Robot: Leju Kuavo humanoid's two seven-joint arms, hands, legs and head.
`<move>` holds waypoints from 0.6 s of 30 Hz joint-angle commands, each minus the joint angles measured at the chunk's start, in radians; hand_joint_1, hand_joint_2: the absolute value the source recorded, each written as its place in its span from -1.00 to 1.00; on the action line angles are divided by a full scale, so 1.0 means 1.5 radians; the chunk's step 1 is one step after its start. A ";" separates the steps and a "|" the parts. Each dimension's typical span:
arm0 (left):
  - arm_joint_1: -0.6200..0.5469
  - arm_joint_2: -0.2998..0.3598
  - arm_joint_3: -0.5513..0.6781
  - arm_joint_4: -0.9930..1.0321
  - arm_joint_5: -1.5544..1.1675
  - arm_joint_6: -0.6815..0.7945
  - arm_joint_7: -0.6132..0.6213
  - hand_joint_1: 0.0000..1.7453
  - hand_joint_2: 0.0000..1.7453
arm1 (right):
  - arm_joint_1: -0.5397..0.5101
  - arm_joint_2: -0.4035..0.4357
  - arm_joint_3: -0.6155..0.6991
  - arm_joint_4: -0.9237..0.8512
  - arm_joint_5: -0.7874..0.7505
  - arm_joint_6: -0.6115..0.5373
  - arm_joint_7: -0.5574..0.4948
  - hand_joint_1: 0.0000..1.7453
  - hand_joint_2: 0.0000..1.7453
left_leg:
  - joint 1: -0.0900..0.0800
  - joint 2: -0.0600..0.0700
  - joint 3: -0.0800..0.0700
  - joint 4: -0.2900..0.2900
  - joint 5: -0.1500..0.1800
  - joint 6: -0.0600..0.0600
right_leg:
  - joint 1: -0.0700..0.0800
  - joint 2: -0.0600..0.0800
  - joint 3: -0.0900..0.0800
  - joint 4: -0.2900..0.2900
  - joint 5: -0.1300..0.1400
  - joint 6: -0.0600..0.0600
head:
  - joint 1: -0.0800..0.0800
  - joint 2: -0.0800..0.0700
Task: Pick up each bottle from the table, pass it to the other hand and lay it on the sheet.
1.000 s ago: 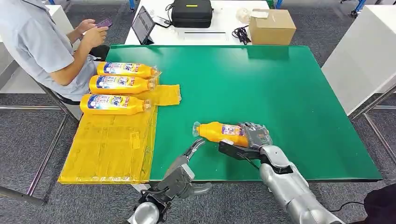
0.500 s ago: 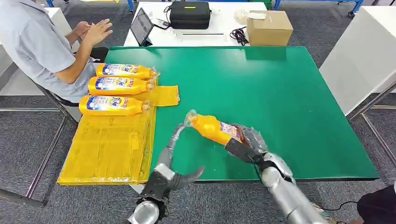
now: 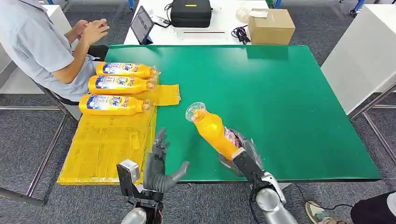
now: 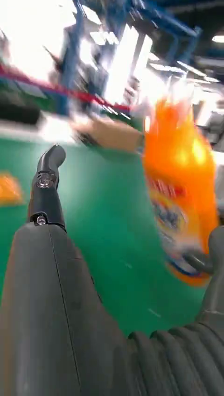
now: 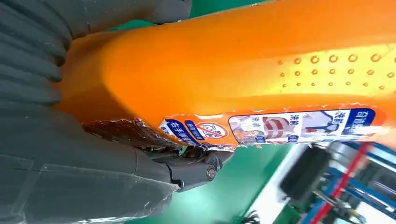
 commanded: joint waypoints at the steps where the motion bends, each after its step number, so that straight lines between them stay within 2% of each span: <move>1: -0.009 0.041 -0.030 0.043 0.013 -0.037 0.025 -1.00 1.00 | 0.016 0.019 0.020 -0.043 -0.027 0.001 -0.022 1.00 1.00 | 0.002 0.002 0.003 0.000 -0.002 -0.002 | 0.002 0.001 0.002 0.000 -0.001 -0.003 | 0.000 0.000; 5: -0.044 0.037 -0.044 0.095 0.018 -0.075 0.046 -1.00 1.00 | -0.012 0.018 0.039 -0.012 -0.040 0.012 -0.029 1.00 1.00 | 0.002 0.001 0.003 0.000 -0.001 -0.002 | 0.002 0.001 0.003 -0.001 -0.001 -0.002 | 0.000 0.000; 8: -0.064 0.033 -0.039 0.103 0.011 -0.090 0.019 -1.00 1.00 | -0.029 0.012 0.065 -0.005 -0.047 0.028 -0.028 1.00 1.00 | 0.001 0.002 0.001 0.000 0.000 -0.001 | 0.001 0.001 0.001 -0.001 0.000 -0.002 | 0.000 0.000; 18: -0.097 0.023 -0.032 0.089 -0.032 -0.073 -0.009 -1.00 1.00 | -0.042 0.015 0.106 0.027 -0.043 0.048 -0.026 1.00 1.00 | 0.001 0.001 0.002 0.000 -0.001 -0.001 | 0.001 0.001 0.002 -0.001 0.000 -0.002 | 0.000 0.000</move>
